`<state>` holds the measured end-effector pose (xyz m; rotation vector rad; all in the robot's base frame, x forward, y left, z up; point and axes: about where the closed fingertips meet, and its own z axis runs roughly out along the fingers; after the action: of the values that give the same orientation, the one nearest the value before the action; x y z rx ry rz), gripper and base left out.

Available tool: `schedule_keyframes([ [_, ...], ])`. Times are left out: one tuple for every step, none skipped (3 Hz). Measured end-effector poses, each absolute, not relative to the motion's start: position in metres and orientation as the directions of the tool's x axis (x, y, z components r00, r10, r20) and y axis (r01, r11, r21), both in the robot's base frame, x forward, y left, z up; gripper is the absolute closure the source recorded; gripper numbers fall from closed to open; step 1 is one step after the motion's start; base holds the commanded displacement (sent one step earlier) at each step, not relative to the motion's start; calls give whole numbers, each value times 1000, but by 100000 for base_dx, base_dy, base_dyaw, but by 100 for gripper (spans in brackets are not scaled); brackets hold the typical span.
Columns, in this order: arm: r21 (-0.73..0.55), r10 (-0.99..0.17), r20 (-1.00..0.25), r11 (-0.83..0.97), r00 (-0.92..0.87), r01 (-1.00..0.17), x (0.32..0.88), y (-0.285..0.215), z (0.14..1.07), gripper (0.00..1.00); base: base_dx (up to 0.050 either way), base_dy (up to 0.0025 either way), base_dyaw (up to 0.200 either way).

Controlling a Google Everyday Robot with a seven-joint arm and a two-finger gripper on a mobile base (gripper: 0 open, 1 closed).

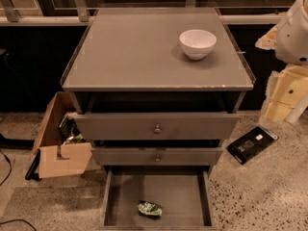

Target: Pick green can from bottom drawer and place on counter

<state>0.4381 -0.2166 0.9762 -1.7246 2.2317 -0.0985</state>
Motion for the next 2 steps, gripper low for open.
schedule_keyframes([
  [-246, -953, -207, 270, -221, -931, 438, -217, 976, 0, -3250, 0, 0],
  [-264, -954, -214, 264, -211, -928, 438, -215, 980, 0, 0, 0, 0],
])
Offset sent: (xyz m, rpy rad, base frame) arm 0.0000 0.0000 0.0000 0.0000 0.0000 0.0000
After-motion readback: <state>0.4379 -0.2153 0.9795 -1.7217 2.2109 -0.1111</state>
